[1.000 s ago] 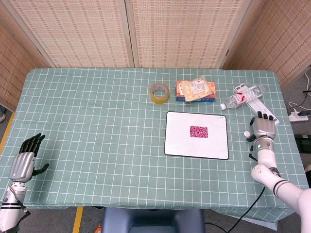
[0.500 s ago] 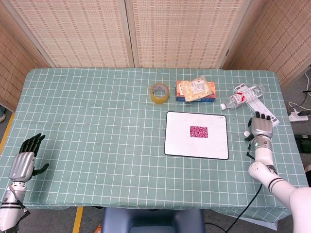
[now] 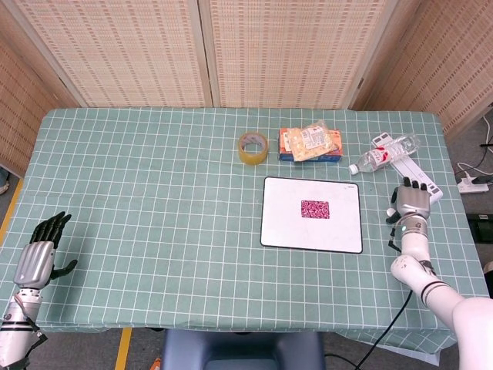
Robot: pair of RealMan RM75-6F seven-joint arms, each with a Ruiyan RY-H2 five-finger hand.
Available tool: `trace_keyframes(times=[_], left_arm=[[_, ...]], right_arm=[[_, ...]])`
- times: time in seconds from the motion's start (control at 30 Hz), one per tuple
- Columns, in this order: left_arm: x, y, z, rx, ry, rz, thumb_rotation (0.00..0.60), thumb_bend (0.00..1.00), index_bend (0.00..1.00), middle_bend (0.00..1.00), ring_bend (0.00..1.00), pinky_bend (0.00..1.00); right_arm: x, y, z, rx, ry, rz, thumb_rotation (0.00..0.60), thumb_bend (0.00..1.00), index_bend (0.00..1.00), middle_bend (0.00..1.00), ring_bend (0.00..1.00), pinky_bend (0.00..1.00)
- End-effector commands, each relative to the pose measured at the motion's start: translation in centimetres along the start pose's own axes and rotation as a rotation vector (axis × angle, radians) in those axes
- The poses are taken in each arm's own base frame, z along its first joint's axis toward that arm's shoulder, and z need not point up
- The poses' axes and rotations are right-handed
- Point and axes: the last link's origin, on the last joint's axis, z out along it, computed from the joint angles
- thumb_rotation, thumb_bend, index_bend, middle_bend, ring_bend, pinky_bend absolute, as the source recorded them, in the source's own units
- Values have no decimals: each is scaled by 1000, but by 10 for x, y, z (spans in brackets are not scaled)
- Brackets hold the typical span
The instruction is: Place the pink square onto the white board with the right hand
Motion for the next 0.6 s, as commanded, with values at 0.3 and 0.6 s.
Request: trace_keyframes(times=[0.3, 0.6], left_arm=[[0, -1, 1, 1, -2, -2, 600, 187, 0, 0, 0, 0], [-1, -1, 1, 1, -5, -3, 600, 187, 0, 0, 0, 0]], right_arm=[[-1, -1, 4, -8, -14, 1, 600, 138, 470, 0, 0, 0], [-3, -2, 6, -12, -20, -1, 600, 146, 492, 0, 0, 0]])
